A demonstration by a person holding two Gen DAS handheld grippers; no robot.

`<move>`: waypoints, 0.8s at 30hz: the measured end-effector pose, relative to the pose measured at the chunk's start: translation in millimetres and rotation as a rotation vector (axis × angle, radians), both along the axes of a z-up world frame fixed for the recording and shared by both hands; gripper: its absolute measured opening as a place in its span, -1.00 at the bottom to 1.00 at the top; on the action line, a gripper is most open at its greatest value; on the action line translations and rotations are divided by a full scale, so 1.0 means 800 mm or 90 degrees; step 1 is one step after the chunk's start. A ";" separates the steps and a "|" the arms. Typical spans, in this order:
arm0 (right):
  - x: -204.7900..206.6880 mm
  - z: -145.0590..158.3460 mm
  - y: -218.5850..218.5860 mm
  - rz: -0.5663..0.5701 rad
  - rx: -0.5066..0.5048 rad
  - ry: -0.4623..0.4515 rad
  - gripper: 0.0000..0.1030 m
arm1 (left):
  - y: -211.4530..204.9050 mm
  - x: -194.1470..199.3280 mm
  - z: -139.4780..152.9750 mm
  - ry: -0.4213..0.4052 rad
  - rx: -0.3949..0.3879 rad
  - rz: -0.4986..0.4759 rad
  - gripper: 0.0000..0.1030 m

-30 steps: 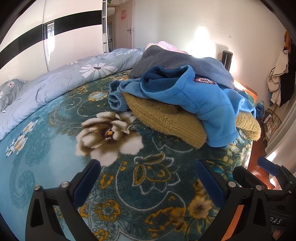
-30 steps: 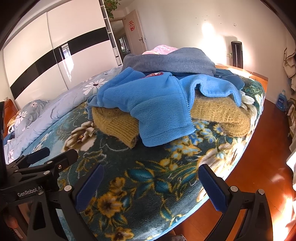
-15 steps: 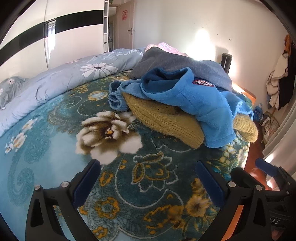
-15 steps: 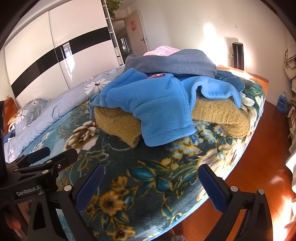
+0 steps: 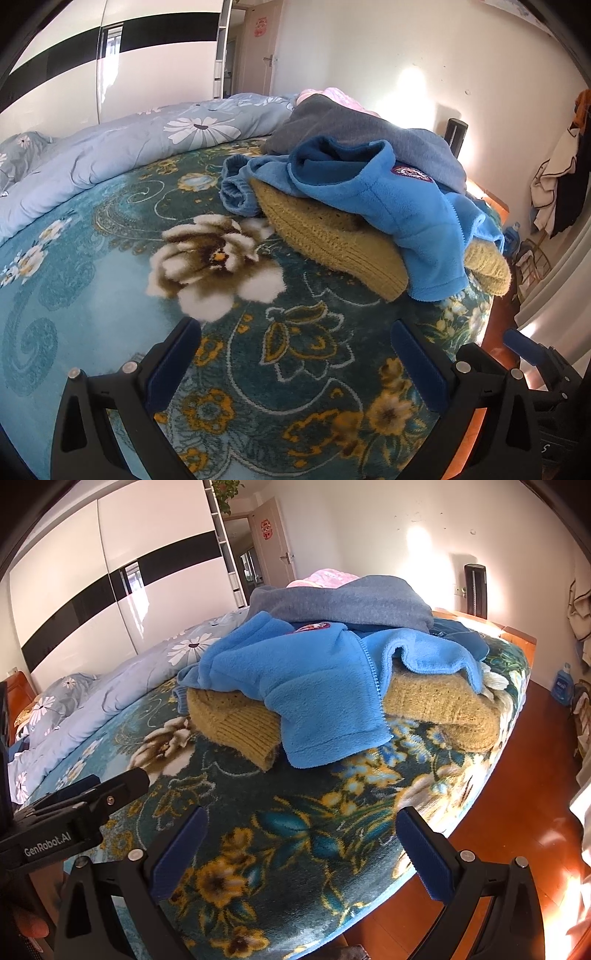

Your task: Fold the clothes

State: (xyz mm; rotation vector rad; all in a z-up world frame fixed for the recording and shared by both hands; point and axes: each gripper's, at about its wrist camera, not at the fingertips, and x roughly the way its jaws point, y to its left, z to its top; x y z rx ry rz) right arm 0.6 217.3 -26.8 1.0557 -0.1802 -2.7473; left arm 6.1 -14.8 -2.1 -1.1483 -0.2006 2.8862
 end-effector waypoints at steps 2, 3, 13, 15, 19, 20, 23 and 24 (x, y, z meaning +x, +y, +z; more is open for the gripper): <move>0.000 -0.001 -0.001 0.002 0.000 -0.001 1.00 | 0.000 0.000 0.000 0.000 -0.002 -0.001 1.00; 0.000 -0.001 -0.002 0.003 0.001 -0.001 1.00 | 0.000 0.000 0.000 0.000 -0.004 -0.002 1.00; 0.000 -0.001 -0.003 0.004 0.002 -0.001 1.00 | 0.002 0.000 -0.002 -0.006 -0.007 -0.005 1.00; -0.001 -0.001 -0.003 0.005 0.003 -0.003 1.00 | 0.002 0.000 -0.003 -0.008 -0.006 -0.008 1.00; -0.001 -0.002 -0.003 0.006 0.002 -0.003 1.00 | 0.002 0.000 -0.005 -0.012 -0.004 -0.008 1.00; 0.000 -0.002 -0.003 0.006 0.003 -0.003 1.00 | 0.002 0.000 -0.005 -0.013 -0.003 -0.008 1.00; -0.001 -0.003 -0.003 0.006 0.002 -0.003 1.00 | 0.003 0.000 -0.006 -0.014 -0.002 -0.010 1.00; -0.001 -0.003 -0.003 0.006 0.002 -0.004 1.00 | 0.004 0.000 -0.006 -0.014 -0.002 -0.010 1.00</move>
